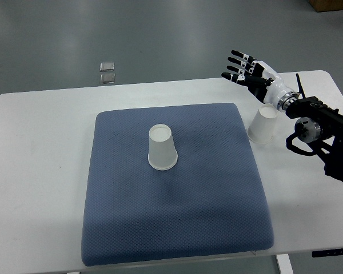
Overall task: Stack paper cups
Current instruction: 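Move the right hand over the white paper cup beside the pad, then close the right hand fingers around the upside-down white cup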
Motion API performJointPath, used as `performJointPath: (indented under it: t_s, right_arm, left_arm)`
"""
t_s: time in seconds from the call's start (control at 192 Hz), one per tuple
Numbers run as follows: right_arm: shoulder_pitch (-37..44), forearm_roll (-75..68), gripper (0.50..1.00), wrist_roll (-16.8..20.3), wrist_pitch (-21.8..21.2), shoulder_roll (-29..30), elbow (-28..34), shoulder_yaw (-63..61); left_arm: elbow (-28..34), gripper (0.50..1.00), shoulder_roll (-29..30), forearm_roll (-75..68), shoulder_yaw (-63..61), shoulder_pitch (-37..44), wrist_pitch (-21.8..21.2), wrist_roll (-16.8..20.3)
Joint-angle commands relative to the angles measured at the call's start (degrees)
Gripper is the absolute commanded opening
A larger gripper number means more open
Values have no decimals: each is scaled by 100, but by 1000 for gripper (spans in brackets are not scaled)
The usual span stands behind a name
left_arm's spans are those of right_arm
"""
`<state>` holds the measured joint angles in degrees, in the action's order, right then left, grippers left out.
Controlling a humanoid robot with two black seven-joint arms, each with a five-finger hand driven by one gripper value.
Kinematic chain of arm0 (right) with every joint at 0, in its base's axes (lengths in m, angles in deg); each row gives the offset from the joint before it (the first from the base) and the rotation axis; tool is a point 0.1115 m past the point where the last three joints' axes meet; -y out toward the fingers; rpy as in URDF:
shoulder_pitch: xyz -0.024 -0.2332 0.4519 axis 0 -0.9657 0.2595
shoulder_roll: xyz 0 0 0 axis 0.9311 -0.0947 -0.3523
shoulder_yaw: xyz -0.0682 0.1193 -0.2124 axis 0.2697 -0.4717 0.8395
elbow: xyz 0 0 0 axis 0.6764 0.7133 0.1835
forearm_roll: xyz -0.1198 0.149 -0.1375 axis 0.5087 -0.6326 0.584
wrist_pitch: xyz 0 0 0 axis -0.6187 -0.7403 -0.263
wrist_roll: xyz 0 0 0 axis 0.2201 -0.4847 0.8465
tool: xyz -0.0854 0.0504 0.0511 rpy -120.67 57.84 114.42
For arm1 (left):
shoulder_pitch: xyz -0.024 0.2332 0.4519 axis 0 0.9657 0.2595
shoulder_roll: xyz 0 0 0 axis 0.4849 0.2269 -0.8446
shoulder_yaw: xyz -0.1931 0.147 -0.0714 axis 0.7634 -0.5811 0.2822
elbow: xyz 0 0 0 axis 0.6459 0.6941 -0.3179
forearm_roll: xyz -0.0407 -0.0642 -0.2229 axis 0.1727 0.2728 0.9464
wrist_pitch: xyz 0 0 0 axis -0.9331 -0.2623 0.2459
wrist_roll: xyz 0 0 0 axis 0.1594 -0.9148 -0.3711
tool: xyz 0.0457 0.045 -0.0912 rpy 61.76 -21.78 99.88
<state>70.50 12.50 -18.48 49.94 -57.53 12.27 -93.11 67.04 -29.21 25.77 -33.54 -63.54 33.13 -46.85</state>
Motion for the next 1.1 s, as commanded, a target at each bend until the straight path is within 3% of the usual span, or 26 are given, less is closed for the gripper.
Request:
performJointPath:
  t_s: [0.0, 0.083, 0.379, 0.613, 0.728, 0.743, 0.899, 0.951, 0.956, 0.967, 1.097]
  right_arm:
    - [117, 556, 913, -42, -327, -203, -2, -1]
    - [266, 1154, 913, -104, -485, -423, -2, -10]
    - [591, 3887, 913, -877, -591, -897, 16, 25]
    - [688, 5601, 913, -1404, -547, -1284, 279, 376]
    - [732, 5874, 911, -1492, -442, -1319, 323, 623]
    - [776, 5988, 911, -1554, -240, -1381, 341, 860]
    - [1004, 6208, 911, -1694, 261, -1495, 332, 1712]
    - [1004, 6208, 911, -1694, 262, -1495, 332, 1713]
    - [1065, 6217, 911, -1694, 505, -1504, 332, 2026]
    - [1075, 6217, 911, -1703, 569, -1504, 332, 2099]
    - [1154, 6217, 907, -1703, 1061, -1513, 323, 2758]
  left_arm:
    - [0, 1000, 0, 1, 0, 0, 0, 0]
    - [0, 1000, 0, 1, 0, 0, -8, 0]
    - [0, 1000, 0, -7, 0, 0, 0, 0]
    - [0, 1000, 0, 1, 0, 0, 0, 0]
    - [0, 1000, 0, 1, 0, 0, 0, 0]
    - [0, 1000, 0, 1, 0, 0, 0, 0]
    - [0, 1000, 0, 1, 0, 0, 0, 0]
    - [0, 1000, 0, 1, 0, 0, 0, 0]
    - [0, 1000, 0, 1, 0, 0, 0, 0]
    - [0, 1000, 0, -7, 0, 0, -8, 0]
    - [0, 1000, 0, -7, 0, 0, 0, 0]
